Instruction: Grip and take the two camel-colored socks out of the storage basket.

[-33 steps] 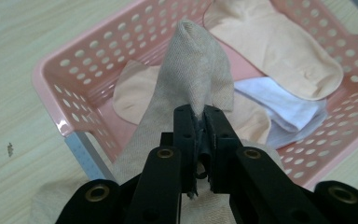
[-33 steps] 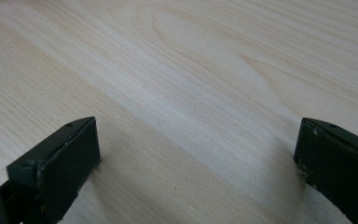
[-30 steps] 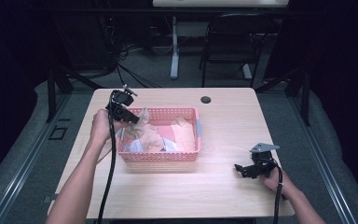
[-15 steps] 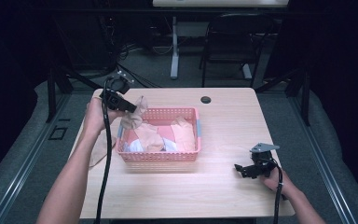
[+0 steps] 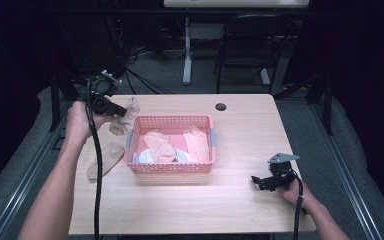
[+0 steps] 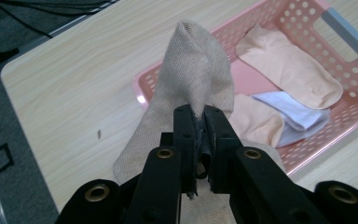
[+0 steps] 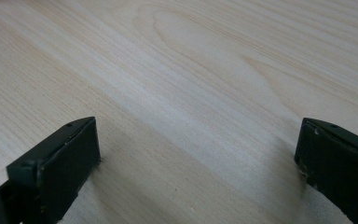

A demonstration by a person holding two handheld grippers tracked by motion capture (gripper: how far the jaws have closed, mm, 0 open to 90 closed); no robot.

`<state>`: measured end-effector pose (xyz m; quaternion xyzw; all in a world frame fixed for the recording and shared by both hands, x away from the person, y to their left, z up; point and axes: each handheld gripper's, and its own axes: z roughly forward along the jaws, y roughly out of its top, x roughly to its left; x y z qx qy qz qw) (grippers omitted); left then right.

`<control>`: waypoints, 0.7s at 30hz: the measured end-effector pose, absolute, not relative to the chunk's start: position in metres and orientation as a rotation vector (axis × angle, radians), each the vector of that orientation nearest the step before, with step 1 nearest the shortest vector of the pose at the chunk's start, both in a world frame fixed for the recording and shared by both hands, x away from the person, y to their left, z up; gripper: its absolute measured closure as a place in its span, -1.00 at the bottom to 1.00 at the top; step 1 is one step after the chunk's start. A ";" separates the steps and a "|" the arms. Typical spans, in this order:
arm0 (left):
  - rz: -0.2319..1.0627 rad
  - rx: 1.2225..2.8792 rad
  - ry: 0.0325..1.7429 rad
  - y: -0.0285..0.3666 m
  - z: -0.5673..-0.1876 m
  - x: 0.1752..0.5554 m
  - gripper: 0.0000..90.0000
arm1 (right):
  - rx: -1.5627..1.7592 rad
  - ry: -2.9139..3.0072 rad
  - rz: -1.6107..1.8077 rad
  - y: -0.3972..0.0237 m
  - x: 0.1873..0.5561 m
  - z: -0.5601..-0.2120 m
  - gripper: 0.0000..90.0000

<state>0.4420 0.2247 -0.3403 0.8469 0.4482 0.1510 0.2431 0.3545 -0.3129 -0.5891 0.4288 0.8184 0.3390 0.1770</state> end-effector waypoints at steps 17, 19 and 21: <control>0.399 2.278 1.414 0.296 -0.368 0.423 0.86 | 1.217 2.311 0.966 -0.312 0.355 -0.589 -1.00; 0.383 2.288 1.437 0.301 -0.378 0.422 0.86 | 1.219 2.312 0.965 -0.312 0.355 -0.589 -1.00; 0.365 2.290 1.462 0.306 -0.391 0.421 0.86 | 1.217 2.312 0.966 -0.312 0.355 -0.589 -1.00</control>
